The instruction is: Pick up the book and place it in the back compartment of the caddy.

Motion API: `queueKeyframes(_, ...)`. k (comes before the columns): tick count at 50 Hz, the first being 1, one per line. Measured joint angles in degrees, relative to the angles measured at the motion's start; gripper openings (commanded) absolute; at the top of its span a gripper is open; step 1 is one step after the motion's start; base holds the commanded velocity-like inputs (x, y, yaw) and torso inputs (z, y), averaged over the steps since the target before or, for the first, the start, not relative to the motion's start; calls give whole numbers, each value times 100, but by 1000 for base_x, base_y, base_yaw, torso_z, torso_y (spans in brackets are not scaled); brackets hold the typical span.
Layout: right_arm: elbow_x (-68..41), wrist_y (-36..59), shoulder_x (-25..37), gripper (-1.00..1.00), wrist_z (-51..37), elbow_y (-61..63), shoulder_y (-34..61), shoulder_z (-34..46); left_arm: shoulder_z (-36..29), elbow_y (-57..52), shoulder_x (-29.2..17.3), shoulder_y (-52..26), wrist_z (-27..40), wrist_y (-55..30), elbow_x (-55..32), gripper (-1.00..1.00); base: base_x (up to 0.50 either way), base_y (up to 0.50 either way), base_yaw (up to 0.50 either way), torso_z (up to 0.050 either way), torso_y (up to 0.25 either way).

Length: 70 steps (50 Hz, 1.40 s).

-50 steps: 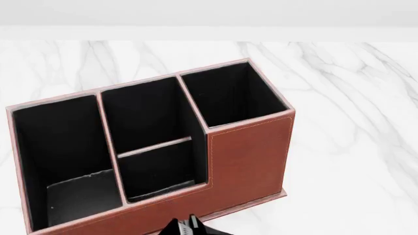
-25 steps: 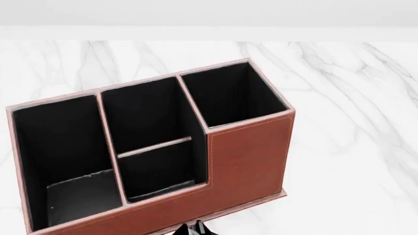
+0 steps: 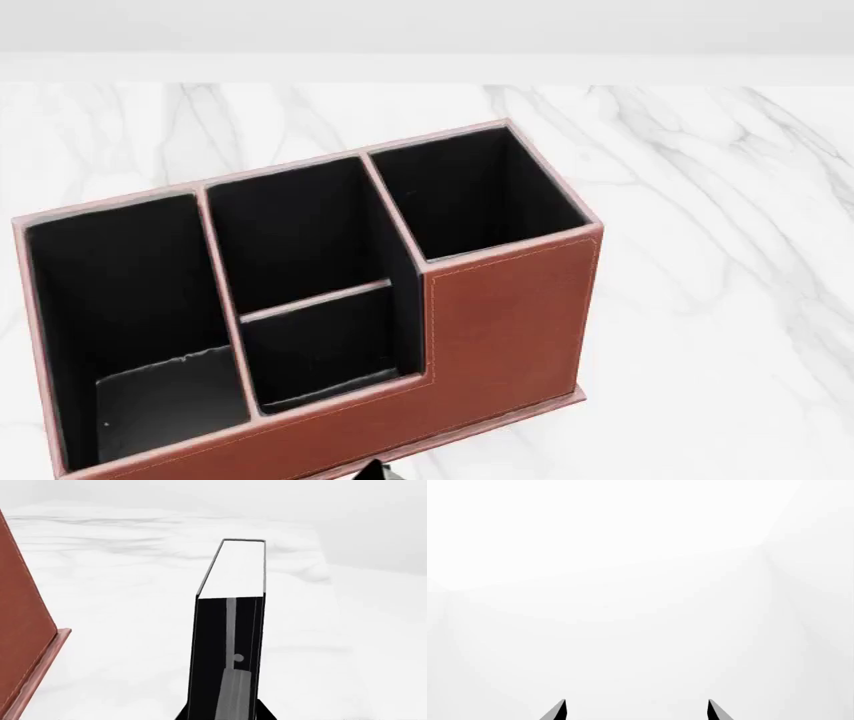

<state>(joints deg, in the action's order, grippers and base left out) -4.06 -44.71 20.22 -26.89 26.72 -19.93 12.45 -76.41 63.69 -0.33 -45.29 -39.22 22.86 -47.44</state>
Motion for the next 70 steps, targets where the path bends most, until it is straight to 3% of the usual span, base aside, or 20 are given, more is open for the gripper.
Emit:
queueKeyframes(23, 15, -4, 23, 100, -50, 31, -26, -8, -515, -1979, -1261, -132, 1127, -515, -2, -100, 0, 0, 0, 0, 0)
queueKeyframes(70, 100, 5, 30, 100, -103, -37, 21, 59, -407, -5673, -3554, -898, 2765, -1572, 9, -100, 0, 0, 0, 0, 1)
